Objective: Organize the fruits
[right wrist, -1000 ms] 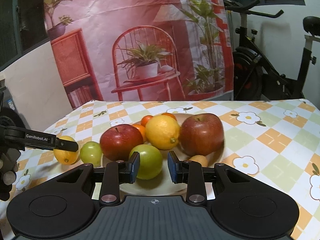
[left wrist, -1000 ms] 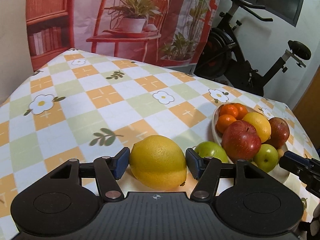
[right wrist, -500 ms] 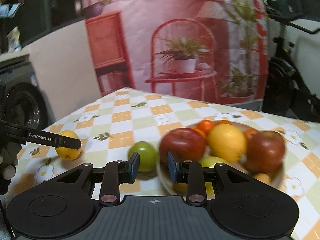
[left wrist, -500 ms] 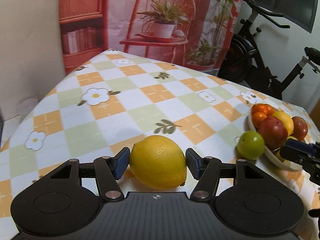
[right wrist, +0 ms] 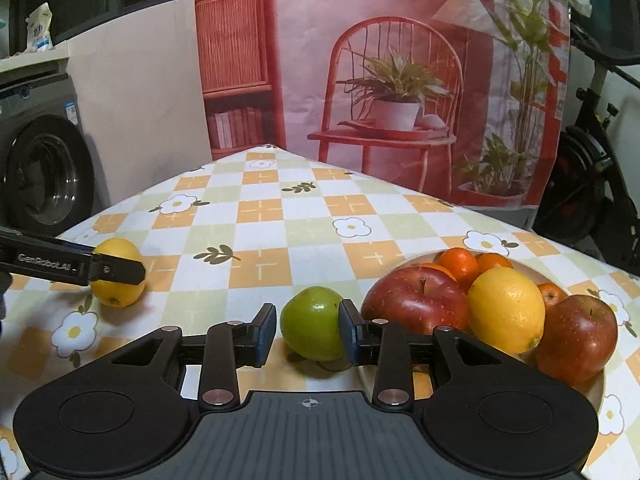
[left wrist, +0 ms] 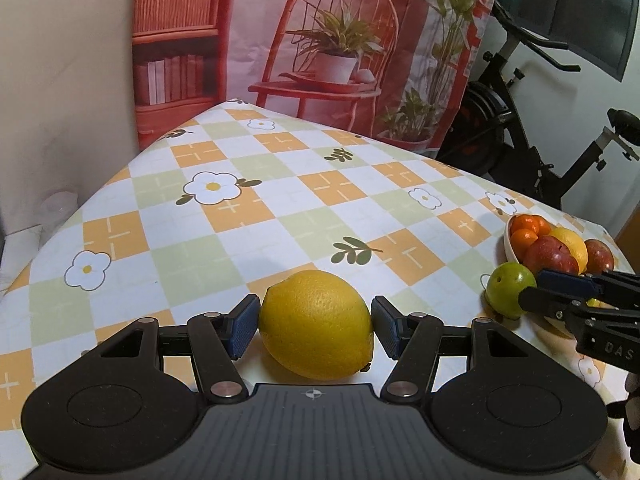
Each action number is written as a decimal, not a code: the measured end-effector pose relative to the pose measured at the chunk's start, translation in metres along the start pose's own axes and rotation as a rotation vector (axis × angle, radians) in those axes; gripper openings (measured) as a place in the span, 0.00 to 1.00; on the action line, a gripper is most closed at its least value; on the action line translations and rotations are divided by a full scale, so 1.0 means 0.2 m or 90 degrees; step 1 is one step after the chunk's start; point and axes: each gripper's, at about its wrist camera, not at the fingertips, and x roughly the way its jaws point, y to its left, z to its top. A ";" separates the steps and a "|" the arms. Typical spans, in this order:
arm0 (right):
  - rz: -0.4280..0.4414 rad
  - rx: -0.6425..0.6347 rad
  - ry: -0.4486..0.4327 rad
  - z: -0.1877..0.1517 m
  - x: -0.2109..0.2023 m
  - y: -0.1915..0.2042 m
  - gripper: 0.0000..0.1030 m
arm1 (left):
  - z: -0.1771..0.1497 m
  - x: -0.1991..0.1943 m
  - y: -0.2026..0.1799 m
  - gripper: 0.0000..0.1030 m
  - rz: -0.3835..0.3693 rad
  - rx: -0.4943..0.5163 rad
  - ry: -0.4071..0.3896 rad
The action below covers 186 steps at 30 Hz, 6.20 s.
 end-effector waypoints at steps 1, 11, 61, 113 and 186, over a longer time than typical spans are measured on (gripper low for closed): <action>0.009 0.004 0.000 0.00 -0.01 0.00 0.32 | 0.00 0.00 0.00 0.62 -0.001 -0.001 -0.001; 0.009 -0.038 -0.007 0.02 -0.04 0.04 0.40 | 0.00 0.00 0.01 0.62 -0.005 -0.006 -0.004; 0.038 0.106 -0.111 -0.27 -0.39 -0.35 0.40 | 0.02 -0.01 -0.40 0.62 -0.062 0.086 0.003; -0.056 0.130 -0.121 -0.36 -0.46 -0.70 0.40 | 0.19 0.13 -0.90 0.62 -0.159 0.148 -0.012; -0.050 0.185 -0.102 -0.38 -0.46 -0.73 0.90 | 0.23 0.08 -1.00 0.87 -0.149 0.195 -0.042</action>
